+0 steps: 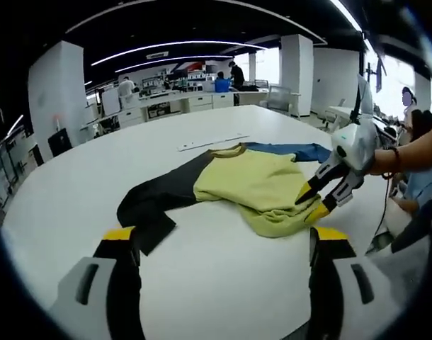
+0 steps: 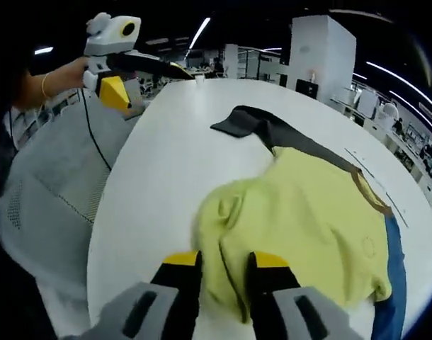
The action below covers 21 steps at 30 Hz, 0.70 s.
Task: Fold the garment on the visible template until the final outline fits inside the template.
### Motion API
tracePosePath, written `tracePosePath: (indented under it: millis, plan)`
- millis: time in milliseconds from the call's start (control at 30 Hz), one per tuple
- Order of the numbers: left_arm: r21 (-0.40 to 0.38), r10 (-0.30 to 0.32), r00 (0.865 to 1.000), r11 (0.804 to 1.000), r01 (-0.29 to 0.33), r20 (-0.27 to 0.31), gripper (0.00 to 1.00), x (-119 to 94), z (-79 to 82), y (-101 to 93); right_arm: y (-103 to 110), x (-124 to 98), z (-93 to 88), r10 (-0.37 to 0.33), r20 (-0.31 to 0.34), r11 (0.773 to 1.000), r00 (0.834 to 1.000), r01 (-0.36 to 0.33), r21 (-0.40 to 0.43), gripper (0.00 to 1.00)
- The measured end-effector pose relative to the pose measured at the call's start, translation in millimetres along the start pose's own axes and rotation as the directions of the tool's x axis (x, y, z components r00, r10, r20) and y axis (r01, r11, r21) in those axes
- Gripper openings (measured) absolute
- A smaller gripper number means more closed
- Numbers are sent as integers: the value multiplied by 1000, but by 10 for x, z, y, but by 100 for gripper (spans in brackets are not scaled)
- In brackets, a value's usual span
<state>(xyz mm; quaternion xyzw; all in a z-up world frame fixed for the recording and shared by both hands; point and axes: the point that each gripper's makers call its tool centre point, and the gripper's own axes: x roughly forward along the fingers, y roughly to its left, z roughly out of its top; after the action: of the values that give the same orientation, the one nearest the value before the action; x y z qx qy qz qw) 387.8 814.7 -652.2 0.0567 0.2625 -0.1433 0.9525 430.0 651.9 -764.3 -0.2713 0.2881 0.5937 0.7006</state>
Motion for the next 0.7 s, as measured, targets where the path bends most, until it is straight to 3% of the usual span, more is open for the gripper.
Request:
tracePosePath:
  millis: [400, 500, 700]
  plan:
    - [-16, -6, 1000, 1000, 5, -16, 96, -78, -115, -16, -70, 59, -51, -29, -47, 999, 998, 28, -21, 7]
    - [-18, -5, 1000, 1000, 5, -12, 96, -63, -102, -25, -87, 55, -33, -23, -39, 1000, 999, 23, -10, 0]
    - [2, -32, 999, 999, 32, -18, 95, -15, -70, -84, -163, -105, 125, -6, 2, 999, 1000, 6, 36, 0]
